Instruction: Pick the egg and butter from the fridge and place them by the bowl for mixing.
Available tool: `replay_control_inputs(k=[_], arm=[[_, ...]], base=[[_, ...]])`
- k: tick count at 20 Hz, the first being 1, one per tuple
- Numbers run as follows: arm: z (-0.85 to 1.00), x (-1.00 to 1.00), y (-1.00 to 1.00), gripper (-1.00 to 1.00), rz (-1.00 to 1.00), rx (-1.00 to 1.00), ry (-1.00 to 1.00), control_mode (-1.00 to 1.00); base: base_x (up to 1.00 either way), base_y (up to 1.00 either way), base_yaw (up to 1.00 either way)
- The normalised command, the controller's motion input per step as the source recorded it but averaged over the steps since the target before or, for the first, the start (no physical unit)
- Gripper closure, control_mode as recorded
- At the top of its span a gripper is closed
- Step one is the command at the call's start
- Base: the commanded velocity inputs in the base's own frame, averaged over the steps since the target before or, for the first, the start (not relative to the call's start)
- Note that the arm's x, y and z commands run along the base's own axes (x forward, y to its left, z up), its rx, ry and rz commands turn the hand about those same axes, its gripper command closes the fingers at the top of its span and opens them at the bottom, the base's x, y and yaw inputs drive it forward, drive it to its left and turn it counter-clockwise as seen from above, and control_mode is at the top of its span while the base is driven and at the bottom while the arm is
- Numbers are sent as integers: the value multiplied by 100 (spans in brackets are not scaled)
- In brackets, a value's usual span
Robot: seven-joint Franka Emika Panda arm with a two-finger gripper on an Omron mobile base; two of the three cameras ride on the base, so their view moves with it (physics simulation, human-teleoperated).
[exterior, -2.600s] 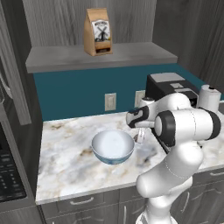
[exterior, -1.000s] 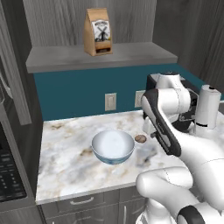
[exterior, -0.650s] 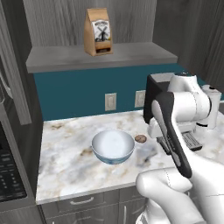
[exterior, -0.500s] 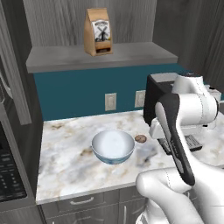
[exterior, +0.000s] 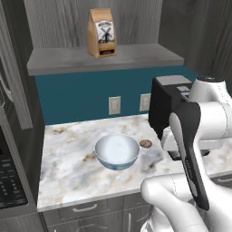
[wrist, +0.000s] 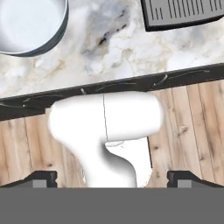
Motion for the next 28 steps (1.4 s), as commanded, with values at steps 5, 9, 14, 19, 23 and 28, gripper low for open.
replay_control_inputs(k=[5, 9, 14, 19, 23, 28], arm=[[5, -18, 21, -100, 0, -3, 1, -100], [19, 0, 10, -100, 3, 0, 6, -100], [1, 0, 9, -100, 0, 0, 3, -100], [0, -4, 0, -100, 0, 0, 2, 100], [0, 0, 0, -100, 0, 0, 0, 100], [0, 0, 0, -100, 0, 0, 0, 100]], base=[[0, 0, 0], [0, 0, 0], [0, 0, 0], [-7, 0, 0], [-90, -5, 16], [-49, -1, 81]])
